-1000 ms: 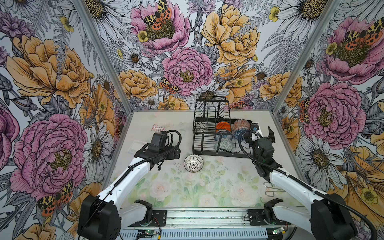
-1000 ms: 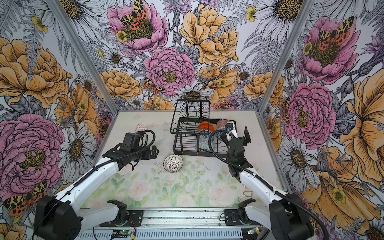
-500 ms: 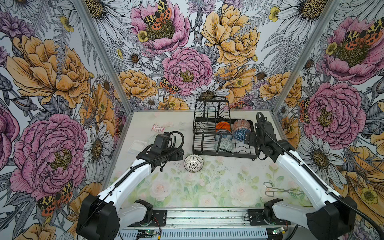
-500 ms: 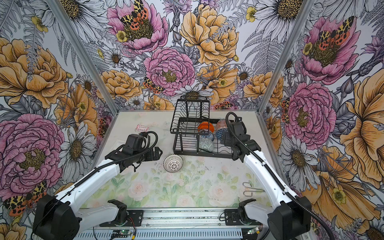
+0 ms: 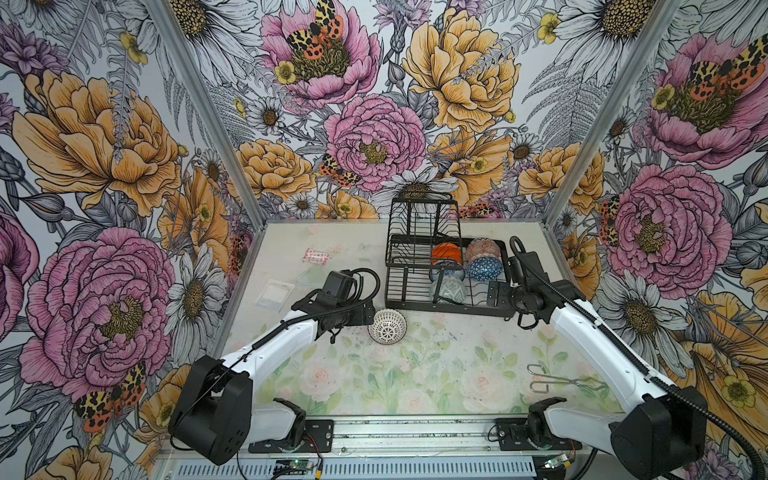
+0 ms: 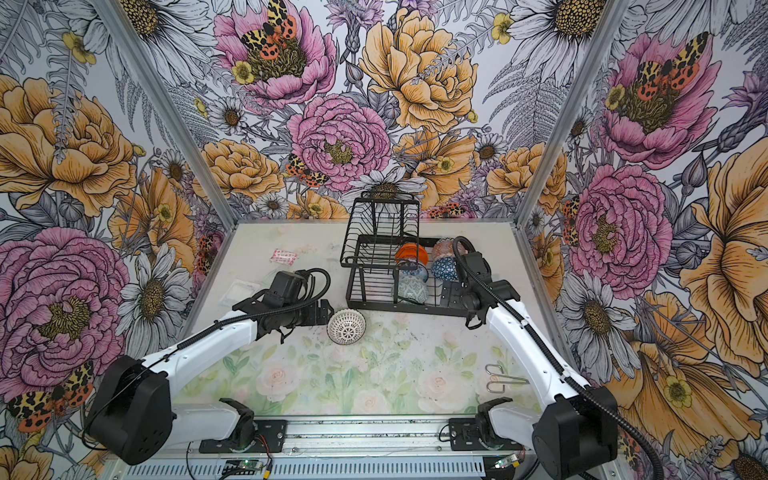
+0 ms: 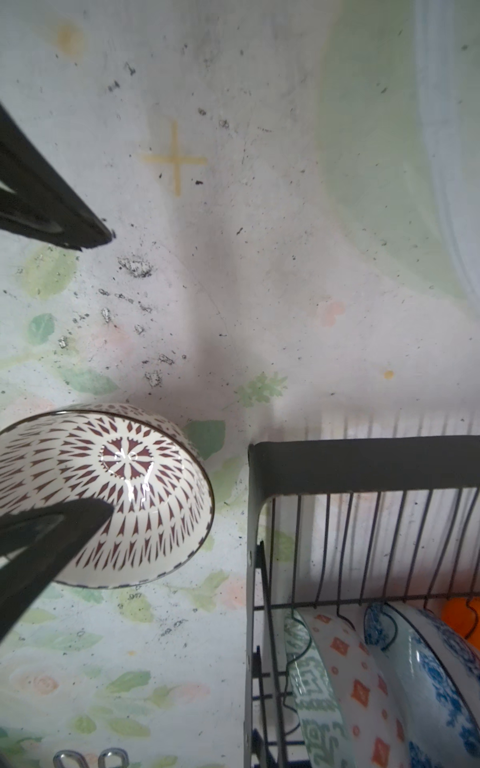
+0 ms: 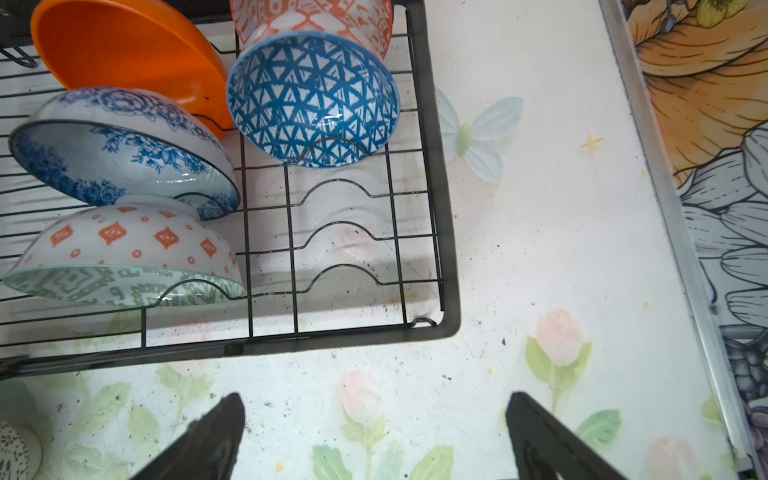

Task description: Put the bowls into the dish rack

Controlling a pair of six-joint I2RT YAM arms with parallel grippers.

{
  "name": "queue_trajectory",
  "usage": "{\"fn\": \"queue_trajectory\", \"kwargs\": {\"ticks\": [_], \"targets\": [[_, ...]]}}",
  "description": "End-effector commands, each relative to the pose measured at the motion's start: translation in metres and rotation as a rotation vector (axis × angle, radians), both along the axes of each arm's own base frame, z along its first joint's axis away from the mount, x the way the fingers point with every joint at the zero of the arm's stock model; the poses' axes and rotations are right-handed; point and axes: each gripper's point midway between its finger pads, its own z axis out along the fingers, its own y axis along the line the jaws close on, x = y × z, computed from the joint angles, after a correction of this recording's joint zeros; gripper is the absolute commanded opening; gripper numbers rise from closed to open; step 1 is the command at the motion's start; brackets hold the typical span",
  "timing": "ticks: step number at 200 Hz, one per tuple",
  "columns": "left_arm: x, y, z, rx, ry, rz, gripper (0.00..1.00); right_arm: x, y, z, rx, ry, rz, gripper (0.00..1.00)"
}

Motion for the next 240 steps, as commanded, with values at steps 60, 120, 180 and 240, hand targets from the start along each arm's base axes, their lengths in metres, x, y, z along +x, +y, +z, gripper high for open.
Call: {"fn": "queue_trajectory", "kwargs": {"ticks": [60, 120, 180, 240], "targets": [[0.001, -0.032, -0.027, 0.069, 0.041, -0.091, 0.58, 0.003, 0.006, -0.008, 0.025, 0.020, 0.030, 0.99], [0.003, -0.036, -0.033, 0.067, 0.066, -0.093, 0.20, 0.003, 0.005, -0.008, 0.024, 0.019, 0.034, 0.99], [0.000, -0.027, -0.001, 0.092, 0.023, -0.110, 0.00, 0.006, 0.017, 0.009, 0.064, -0.022, 0.107, 0.99], [-0.006, -0.007, 0.180, 0.102, -0.331, -0.093, 0.00, -0.005, 0.056, 0.111, 0.249, -0.288, 0.301, 0.99]]}}
